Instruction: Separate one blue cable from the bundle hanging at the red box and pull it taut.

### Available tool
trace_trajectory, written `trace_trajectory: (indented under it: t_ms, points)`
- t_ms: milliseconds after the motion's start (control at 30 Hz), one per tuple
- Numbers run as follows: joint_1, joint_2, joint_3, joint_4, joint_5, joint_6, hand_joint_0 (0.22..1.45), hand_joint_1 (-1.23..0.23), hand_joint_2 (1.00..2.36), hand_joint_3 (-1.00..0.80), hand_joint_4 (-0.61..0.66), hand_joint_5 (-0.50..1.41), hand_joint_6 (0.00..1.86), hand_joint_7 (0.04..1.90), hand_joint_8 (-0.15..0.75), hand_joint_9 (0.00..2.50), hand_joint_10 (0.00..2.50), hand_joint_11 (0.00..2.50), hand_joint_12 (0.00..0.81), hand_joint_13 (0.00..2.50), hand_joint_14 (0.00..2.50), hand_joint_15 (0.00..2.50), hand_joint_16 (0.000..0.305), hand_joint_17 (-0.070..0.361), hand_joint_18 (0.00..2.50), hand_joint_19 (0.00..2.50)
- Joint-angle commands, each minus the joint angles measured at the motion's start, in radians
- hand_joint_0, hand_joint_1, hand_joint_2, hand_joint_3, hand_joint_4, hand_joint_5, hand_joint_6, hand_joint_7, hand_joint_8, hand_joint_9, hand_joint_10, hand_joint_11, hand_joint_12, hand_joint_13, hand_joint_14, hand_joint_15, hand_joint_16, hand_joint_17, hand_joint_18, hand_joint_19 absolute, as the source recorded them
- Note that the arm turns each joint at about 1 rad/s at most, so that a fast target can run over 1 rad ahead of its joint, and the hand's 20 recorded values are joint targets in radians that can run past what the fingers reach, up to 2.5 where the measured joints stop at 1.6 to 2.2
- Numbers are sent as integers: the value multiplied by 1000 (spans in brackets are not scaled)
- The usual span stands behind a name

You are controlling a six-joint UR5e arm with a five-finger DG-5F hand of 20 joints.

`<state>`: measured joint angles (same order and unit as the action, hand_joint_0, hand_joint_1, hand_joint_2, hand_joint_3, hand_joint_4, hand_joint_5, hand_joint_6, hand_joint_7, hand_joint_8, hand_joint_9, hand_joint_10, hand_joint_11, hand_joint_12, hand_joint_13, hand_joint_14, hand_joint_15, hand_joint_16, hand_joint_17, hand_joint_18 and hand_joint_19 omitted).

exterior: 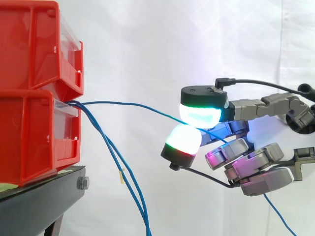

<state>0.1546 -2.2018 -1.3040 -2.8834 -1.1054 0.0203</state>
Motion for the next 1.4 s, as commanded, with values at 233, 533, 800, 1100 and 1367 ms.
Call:
trace_trajectory:
  t_ms: [233,533,800,1100,1367]
  points:
    - [0,1,0,3,-4,33,814,-829,1033,95,-70,-233,965,1001,314,179,2500,2288,338,937,2500,1731,45,101,1411,1200]
    - [3,1,-1,1,-21,33,798,-841,1009,244,-47,-236,963,1002,330,106,2500,2224,433,671,2500,1727,42,93,1241,1441]
    - [8,-1,0,1,-21,32,800,-848,1002,248,-44,-234,962,1005,334,79,2500,2175,433,574,2500,1778,42,94,1155,1485]
    - [14,-1,-1,-20,-28,26,835,-808,1029,301,-43,-228,960,999,329,84,2500,2100,430,569,2500,1729,40,90,1052,1365]
    - [17,-1,-1,-48,-25,10,871,-780,1055,355,-54,-216,956,1005,326,153,2500,2124,428,603,2500,1793,40,91,1039,1236]
